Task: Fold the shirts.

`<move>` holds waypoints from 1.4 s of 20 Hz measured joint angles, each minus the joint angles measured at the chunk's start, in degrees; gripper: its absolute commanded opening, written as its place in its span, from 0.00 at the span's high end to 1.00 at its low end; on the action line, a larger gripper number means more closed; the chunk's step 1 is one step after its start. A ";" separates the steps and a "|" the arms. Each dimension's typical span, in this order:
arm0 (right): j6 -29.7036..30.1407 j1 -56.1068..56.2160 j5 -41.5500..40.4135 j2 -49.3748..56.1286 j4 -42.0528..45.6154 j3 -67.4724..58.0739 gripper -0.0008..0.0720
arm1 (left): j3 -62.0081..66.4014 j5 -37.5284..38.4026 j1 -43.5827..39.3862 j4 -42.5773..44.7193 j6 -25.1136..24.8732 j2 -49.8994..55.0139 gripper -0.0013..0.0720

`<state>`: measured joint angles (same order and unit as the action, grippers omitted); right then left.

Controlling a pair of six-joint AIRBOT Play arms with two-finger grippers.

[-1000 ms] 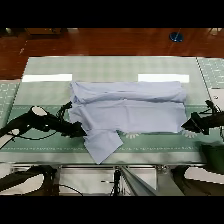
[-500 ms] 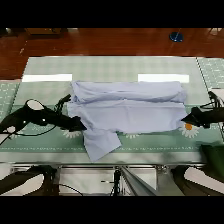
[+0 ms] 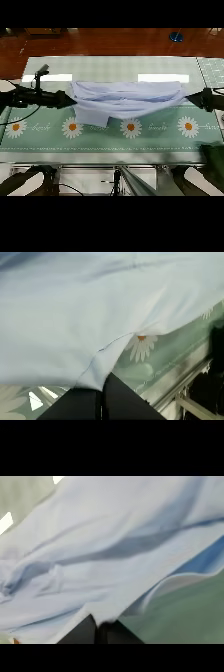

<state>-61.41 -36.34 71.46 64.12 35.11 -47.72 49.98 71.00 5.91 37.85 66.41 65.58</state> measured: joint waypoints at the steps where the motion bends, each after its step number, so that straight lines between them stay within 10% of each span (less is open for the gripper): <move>1: 0.15 0.00 -0.94 0.07 -0.76 -1.18 0.96 | 1.07 -0.59 1.11 -0.13 0.04 0.17 0.96; 25: -6.21 12.92 -21.77 29.83 8.39 -22.21 0.96 | 33.86 2.25 2.27 -0.76 1.75 40.24 0.95; 26: -6.21 13.44 -22.95 30.47 8.41 -22.21 0.96 | 34.01 2.29 2.27 -0.76 1.75 40.87 0.89; 28: -6.32 14.16 -25.03 31.45 8.52 -22.21 0.76 | 34.23 2.27 2.27 -0.66 1.75 41.97 0.37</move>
<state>-67.72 -22.17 46.44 95.57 43.64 -69.93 84.20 73.28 8.19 37.19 68.16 107.55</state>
